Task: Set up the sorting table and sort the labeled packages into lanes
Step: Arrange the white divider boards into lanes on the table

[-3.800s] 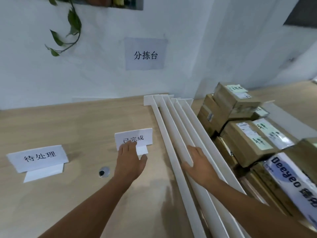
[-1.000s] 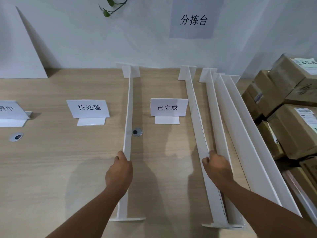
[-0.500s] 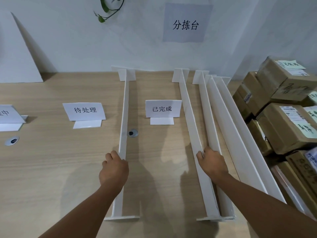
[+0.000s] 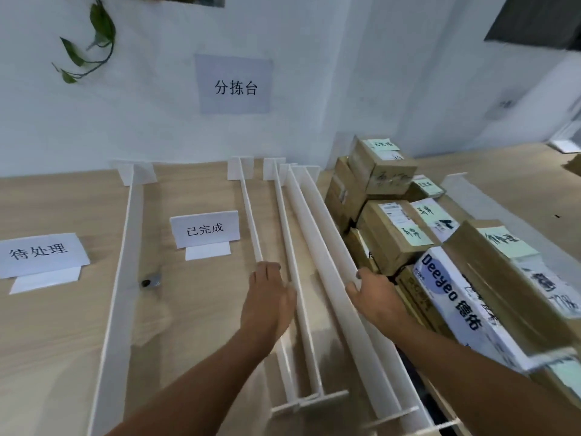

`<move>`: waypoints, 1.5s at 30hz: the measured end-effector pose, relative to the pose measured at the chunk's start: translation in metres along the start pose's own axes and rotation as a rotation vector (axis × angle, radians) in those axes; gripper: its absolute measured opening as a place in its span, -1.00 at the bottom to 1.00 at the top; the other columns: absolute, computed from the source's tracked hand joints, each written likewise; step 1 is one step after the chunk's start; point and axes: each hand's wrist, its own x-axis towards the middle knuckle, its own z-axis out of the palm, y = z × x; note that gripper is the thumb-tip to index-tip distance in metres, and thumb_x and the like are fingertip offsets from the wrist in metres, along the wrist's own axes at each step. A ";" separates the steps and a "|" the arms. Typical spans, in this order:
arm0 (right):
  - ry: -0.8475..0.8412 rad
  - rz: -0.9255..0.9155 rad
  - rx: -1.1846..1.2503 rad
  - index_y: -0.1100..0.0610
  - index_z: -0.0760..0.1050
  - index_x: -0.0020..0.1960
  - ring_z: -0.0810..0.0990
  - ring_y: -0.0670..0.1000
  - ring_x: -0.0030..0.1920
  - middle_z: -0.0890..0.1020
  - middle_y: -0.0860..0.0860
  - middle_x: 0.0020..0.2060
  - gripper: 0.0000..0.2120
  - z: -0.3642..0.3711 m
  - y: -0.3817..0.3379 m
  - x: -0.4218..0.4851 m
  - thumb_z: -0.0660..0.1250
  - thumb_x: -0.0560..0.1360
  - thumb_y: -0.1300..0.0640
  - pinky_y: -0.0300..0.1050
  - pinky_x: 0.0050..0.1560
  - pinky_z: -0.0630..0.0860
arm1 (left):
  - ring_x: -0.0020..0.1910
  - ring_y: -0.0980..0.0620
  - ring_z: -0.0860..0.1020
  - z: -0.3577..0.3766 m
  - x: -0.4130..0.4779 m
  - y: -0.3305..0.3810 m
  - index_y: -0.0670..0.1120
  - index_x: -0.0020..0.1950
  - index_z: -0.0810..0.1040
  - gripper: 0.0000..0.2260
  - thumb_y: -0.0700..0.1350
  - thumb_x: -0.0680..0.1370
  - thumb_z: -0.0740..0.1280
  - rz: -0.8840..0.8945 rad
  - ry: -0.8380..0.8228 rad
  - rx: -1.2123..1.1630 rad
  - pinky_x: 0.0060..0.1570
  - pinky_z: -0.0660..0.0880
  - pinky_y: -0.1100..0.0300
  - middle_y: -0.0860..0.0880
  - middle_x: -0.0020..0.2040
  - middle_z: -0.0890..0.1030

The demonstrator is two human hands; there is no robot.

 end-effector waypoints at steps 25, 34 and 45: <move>-0.312 -0.104 -0.005 0.14 0.45 0.12 0.53 0.03 -0.16 0.52 0.02 -0.13 -0.86 0.064 0.073 0.025 0.21 0.63 0.10 -0.09 -0.22 0.49 | 0.11 -0.06 0.58 0.134 -0.048 0.062 -0.02 0.48 0.33 -0.56 -0.11 0.58 0.23 -0.649 -0.302 -0.144 0.11 0.59 0.01 -0.04 0.24 0.57; -0.257 -0.136 0.053 0.12 0.43 0.06 0.62 0.07 -0.17 0.59 0.07 -0.14 -0.90 0.033 0.067 0.021 0.21 0.60 0.11 0.00 -0.21 0.62 | -0.07 0.07 0.52 0.107 -0.035 0.082 -0.10 0.47 0.35 -0.61 -0.12 0.63 0.23 -0.603 -0.198 -0.154 -0.14 0.45 0.22 -0.07 0.30 0.53; -0.163 -0.177 0.083 0.13 0.32 -0.06 0.54 0.10 -0.26 0.49 0.05 -0.26 -0.89 -0.007 0.049 0.021 0.23 0.53 0.11 -0.15 -0.40 0.29 | 0.00 -0.17 0.58 0.070 -0.015 0.109 -0.10 0.17 0.37 -0.85 -0.17 0.60 0.17 -0.522 -0.166 -0.099 -0.11 0.46 0.05 -0.09 0.11 0.48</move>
